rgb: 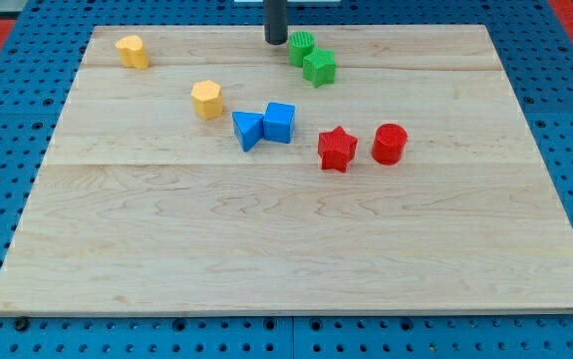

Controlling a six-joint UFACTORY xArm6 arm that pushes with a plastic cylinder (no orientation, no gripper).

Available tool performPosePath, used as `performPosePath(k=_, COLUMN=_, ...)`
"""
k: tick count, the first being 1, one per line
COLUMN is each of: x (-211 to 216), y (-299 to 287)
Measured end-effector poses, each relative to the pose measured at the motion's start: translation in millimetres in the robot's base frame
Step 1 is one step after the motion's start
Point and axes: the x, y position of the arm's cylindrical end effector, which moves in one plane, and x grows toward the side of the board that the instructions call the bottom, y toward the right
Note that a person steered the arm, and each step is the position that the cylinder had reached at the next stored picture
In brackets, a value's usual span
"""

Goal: Place the yellow hexagon vertically to the blue triangle

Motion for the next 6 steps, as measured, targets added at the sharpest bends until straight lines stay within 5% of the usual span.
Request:
performPosePath(k=2, x=12, y=33)
performPosePath(k=3, x=85, y=37)
performPosePath(k=4, x=67, y=36)
performPosePath(k=5, x=35, y=-4)
performPosePath(k=6, x=53, y=-92)
